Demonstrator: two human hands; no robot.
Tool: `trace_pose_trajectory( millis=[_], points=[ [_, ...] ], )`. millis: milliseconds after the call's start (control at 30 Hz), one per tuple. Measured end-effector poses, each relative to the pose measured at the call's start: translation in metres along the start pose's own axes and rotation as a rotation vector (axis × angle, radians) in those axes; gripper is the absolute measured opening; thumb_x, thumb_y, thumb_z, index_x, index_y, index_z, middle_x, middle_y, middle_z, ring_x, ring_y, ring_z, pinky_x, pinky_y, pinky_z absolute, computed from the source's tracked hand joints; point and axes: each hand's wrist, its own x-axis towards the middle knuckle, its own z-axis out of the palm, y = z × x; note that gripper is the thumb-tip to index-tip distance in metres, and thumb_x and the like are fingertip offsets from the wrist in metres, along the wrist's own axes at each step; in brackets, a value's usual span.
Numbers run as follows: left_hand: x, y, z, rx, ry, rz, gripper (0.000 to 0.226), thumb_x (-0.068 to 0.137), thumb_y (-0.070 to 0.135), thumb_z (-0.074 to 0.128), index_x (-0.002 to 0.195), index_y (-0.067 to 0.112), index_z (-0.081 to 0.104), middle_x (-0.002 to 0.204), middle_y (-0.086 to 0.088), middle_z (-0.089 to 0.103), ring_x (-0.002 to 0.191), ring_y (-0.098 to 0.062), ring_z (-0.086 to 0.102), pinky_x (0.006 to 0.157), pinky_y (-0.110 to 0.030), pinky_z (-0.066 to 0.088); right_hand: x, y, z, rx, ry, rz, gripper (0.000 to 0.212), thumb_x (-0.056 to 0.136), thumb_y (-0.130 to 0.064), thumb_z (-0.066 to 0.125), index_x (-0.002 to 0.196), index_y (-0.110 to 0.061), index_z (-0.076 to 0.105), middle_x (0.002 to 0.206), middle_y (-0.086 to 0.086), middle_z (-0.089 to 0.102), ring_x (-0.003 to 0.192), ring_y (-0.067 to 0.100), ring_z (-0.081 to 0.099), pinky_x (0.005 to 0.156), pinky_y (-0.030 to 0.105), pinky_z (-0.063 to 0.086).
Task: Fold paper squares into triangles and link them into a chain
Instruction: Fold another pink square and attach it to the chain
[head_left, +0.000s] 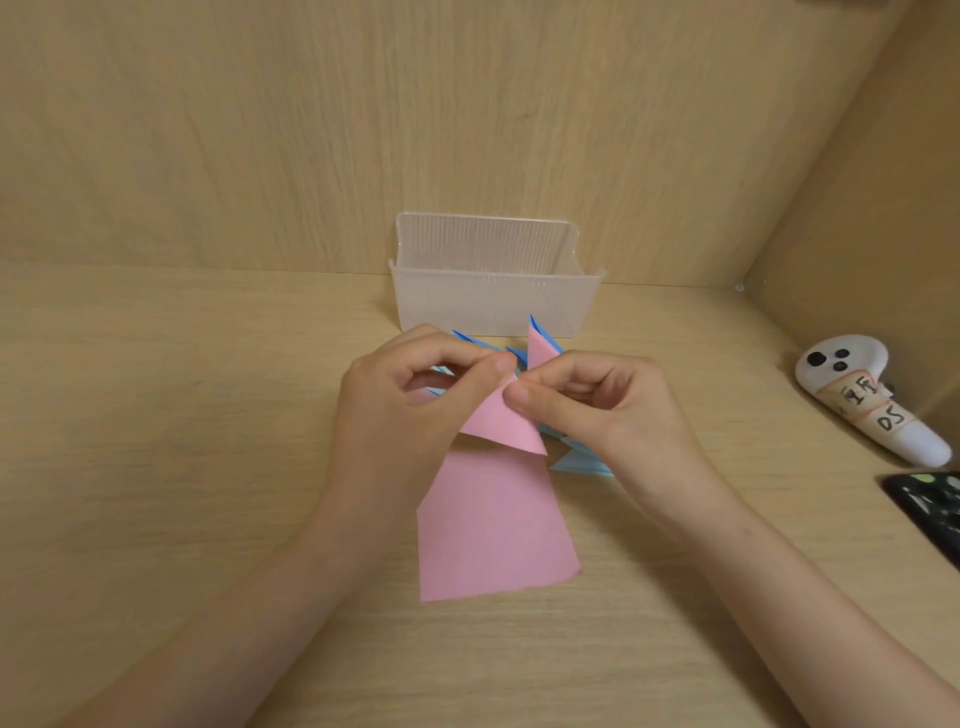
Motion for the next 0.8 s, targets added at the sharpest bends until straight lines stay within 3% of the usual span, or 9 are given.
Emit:
trace_pose_trajectory(
  millis=[167,300,400,633,800],
  points=[
    [-0.001,0.000,0.001,-0.013,0.038,-0.015,0.016,0.078,0.010,0.074,0.068,0.022,0.072,0.071,0.011,0.068,0.069,0.000,0.060,0.066,-0.013,0.044,0.001,-0.001,-0.002,-0.041,-0.013,-0.005,0.008,0.080,-0.007,0.070,0.077,0.001,0.071,0.077,0.016,0.072,0.070,0.019,0.062,0.088,0.027,0.046],
    [-0.002,0.000,0.002,-0.001,0.038,0.002,0.013,0.078,0.010,0.073,0.070,0.020,0.072,0.072,0.008,0.068,0.070,0.000,0.059,0.067,-0.011,0.042,0.000,-0.003,-0.002,-0.019,-0.030,0.016,0.008,0.081,-0.006,0.069,0.076,-0.001,0.070,0.071,0.012,0.069,0.063,0.014,0.060,0.064,0.020,0.048],
    [-0.001,-0.001,0.001,0.006,0.044,0.002,0.014,0.078,0.010,0.073,0.070,0.021,0.072,0.070,0.013,0.067,0.068,0.002,0.059,0.066,-0.010,0.041,0.001,-0.004,-0.002,-0.012,-0.032,0.034,0.008,0.081,-0.007,0.069,0.075,-0.002,0.070,0.070,0.011,0.069,0.061,0.014,0.058,0.057,0.021,0.047],
    [0.001,0.002,0.001,-0.050,0.101,-0.067,0.011,0.079,0.008,0.071,0.070,0.015,0.071,0.065,0.015,0.068,0.063,0.005,0.058,0.062,-0.007,0.041,0.001,-0.003,-0.003,-0.019,-0.044,0.028,0.011,0.081,-0.007,0.069,0.070,-0.004,0.069,0.063,0.003,0.068,0.057,0.008,0.056,0.058,0.017,0.044],
    [0.013,0.005,-0.009,-0.122,0.193,-0.135,0.011,0.082,0.009,0.069,0.072,0.014,0.070,0.062,0.016,0.068,0.058,0.007,0.058,0.056,-0.009,0.043,0.001,-0.002,-0.005,-0.060,-0.060,0.003,0.011,0.083,-0.007,0.068,0.074,0.000,0.070,0.080,0.008,0.075,0.074,0.014,0.063,0.071,0.024,0.048]
  ],
)
